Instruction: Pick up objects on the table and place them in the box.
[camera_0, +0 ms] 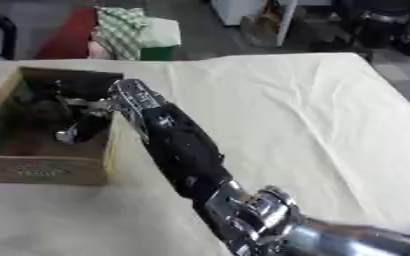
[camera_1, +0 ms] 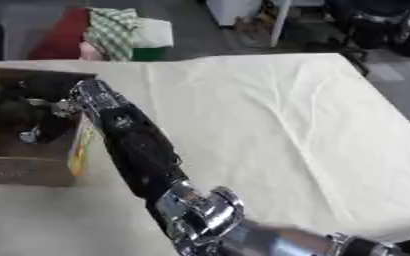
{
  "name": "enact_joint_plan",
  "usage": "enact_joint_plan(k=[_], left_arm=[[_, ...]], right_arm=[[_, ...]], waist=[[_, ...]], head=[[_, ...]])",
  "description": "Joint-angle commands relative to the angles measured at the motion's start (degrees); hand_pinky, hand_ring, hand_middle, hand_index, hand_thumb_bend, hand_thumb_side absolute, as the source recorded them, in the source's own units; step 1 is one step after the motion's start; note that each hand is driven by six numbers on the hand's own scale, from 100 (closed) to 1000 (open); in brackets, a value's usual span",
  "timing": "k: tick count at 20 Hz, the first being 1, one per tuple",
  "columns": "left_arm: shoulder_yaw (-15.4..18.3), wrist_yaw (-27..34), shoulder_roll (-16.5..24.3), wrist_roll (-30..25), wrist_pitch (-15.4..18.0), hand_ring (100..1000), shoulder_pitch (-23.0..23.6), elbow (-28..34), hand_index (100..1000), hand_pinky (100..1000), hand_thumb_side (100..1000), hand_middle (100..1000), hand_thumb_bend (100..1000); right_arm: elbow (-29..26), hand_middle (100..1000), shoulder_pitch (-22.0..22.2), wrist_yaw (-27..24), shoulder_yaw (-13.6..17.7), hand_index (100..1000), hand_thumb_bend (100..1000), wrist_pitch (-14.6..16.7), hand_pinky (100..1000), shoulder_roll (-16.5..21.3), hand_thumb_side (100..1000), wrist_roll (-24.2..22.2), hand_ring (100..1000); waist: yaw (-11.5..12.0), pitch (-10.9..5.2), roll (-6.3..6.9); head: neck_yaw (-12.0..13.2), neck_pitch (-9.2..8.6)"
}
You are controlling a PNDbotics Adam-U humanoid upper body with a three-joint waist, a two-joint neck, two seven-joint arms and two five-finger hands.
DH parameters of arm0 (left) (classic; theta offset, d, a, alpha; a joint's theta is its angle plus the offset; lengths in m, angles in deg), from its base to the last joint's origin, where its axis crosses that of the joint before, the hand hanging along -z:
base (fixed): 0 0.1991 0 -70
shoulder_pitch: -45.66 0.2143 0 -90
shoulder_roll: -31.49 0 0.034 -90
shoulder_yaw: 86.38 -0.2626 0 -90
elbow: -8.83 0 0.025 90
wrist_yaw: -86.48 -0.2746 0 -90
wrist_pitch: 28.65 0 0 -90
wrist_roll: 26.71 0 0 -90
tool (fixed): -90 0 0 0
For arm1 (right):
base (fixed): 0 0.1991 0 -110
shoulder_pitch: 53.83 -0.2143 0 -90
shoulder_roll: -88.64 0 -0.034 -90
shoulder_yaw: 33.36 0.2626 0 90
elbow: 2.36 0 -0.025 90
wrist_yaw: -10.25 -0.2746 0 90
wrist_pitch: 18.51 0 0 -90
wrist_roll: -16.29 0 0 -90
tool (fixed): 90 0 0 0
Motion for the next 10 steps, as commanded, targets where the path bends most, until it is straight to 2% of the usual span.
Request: enact_joint_plan(k=[1, 2, 3, 5, 8, 9, 10], left_arm=[[0.47, 0.19, 0.76, 0.19, 0.11, 664, -0.53, 0.85, 559, 646, 858, 576, 100], [0.49, 0.17, 0.76, 0.2, 0.11, 664, -0.53, 0.85, 559, 646, 858, 576, 100], [0.53, 0.16, 0.78, 0.24, 0.12, 664, -0.52, 0.85, 559, 646, 858, 576, 100], [0.63, 0.15, 0.82, 0.34, 0.16, 664, -0.49, 0.87, 558, 646, 857, 575, 100], [0.83, 0.11, 0.92, 0.54, 0.21, 664, -0.37, 0.9, 558, 646, 858, 575, 100], [0.88, 0.09, 0.95, 0.6, 0.22, 664, -0.34, 0.9, 558, 646, 858, 575, 100], [0.93, 0.07, 0.98, 0.64, 0.24, 664, -0.31, 0.9, 558, 646, 857, 575, 100]], right_arm=[[-0.78, 835, -1.23, -7.41, 0.33, 923, 100, -1.94, 845, 1.39, 584, 2.19, 787], [-0.7, 818, -1.18, -10.21, 0.31, 916, 100, -2.38, 839, 1.61, 579, 2.98, 773], [-0.5, 752, -1.11, -13.52, 0.25, 881, 100, -2.85, 804, 1.9, 507, 3.68, 710], [0.05, 698, -1.0, -20.96, -0.28, 838, 100, -3.74, 776, 2.8, 455, 4.39, 657], [0.66, 635, -0.63, -34.37, -1.63, 795, 100, -5.52, 749, 4.88, 519, 4.06, 611], [0.7, 611, -0.48, -39.24, -2.1, 779, 100, -6.34, 737, 5.72, 611, 3.58, 592], [0.61, 603, -0.35, -44.13, -2.64, 773, 100, -7.18, 732, 6.63, 570, 2.89, 586]], waist=[[-0.12, -0.78, 0.62], [-0.18, -0.77, 0.61], [-0.26, -0.76, 0.61], [-0.46, -0.73, 0.6], [-0.88, -0.66, 0.59], [-1.05, -0.65, 0.6], [-1.19, -0.66, 0.59]], head=[[0.15, -0.57], [0.23, -0.61], [0.38, -0.66], [0.6, -0.67], [1.12, -0.81], [1.27, -0.78], [1.41, -0.74]])
